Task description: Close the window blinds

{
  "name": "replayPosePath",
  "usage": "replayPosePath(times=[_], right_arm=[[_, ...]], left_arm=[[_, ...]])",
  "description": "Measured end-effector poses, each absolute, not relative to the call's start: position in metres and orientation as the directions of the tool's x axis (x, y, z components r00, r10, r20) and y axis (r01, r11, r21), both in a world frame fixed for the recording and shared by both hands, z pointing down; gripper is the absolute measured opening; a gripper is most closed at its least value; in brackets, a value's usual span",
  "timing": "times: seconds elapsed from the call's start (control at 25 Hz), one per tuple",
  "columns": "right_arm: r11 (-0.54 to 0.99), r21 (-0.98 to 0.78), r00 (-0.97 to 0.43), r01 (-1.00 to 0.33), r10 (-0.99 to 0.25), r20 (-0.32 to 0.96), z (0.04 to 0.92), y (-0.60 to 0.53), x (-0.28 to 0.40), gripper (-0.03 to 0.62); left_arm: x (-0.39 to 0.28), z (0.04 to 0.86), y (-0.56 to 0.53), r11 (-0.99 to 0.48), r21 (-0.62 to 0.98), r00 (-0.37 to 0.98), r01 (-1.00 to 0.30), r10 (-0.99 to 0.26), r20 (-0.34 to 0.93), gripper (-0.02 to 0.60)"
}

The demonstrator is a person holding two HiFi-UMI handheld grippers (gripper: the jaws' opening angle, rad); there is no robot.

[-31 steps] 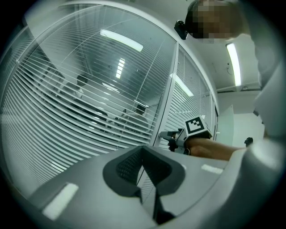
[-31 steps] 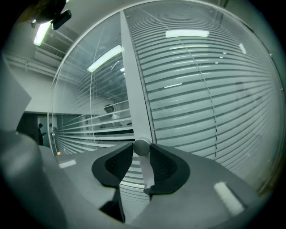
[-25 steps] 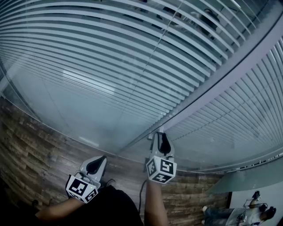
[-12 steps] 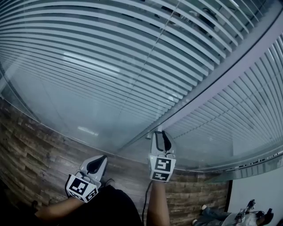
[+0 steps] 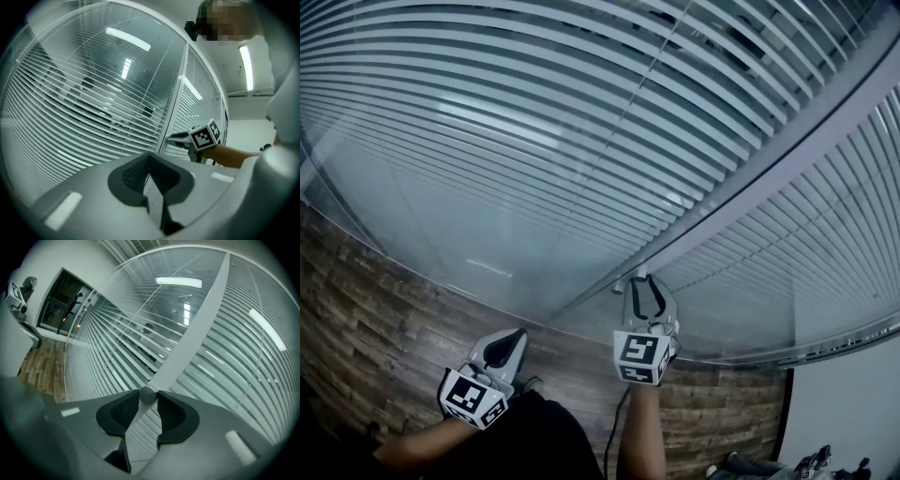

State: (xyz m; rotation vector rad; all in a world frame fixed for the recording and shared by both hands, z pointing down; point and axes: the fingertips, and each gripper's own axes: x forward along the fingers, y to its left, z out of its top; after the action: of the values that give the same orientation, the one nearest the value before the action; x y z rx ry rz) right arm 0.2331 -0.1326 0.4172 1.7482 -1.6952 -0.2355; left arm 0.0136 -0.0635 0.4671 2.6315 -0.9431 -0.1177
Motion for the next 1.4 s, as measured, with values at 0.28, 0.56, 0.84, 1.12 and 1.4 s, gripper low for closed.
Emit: replayPosePath(times=[0.28, 0.56, 0.84, 1.12, 1.4], right_arm=[[0.134, 0.673, 0.155, -0.728, -0.924, 0.351, 0.422, -0.135, 0.236, 0.129], [0.183, 0.812, 0.226, -0.554, -0.906, 0.358, 0.426, -0.136, 0.234, 0.13], [0.032, 0.415, 0.104, -0.909, -0.948, 0.3, 0.419, -0.128, 0.238, 0.184], [-0.098, -0.357, 0.055, -0.929, -0.99, 0.129, 0.418, -0.127, 0.247, 0.178], [-0.097, -0.476, 0.066, -0.874, -0.994, 0.083, 0.419, -0.128, 0.248, 0.132]], left_arm=[[0.024, 0.47, -0.063, -0.73, 0.342, 0.785, -0.592, -0.618, 0.041, 0.0], [0.028, 0.467, -0.063, -0.735, 0.328, 0.784, -0.594, -0.62, 0.032, 0.0], [0.026, 0.462, -0.062, -0.726, 0.322, 0.774, -0.607, -0.632, 0.034, 0.0], [0.019, 0.466, -0.064, -0.713, 0.322, 0.762, -0.622, -0.647, 0.04, 0.0], [0.015, 0.473, -0.065, -0.709, 0.337, 0.762, -0.62, -0.646, 0.043, 0.0]])
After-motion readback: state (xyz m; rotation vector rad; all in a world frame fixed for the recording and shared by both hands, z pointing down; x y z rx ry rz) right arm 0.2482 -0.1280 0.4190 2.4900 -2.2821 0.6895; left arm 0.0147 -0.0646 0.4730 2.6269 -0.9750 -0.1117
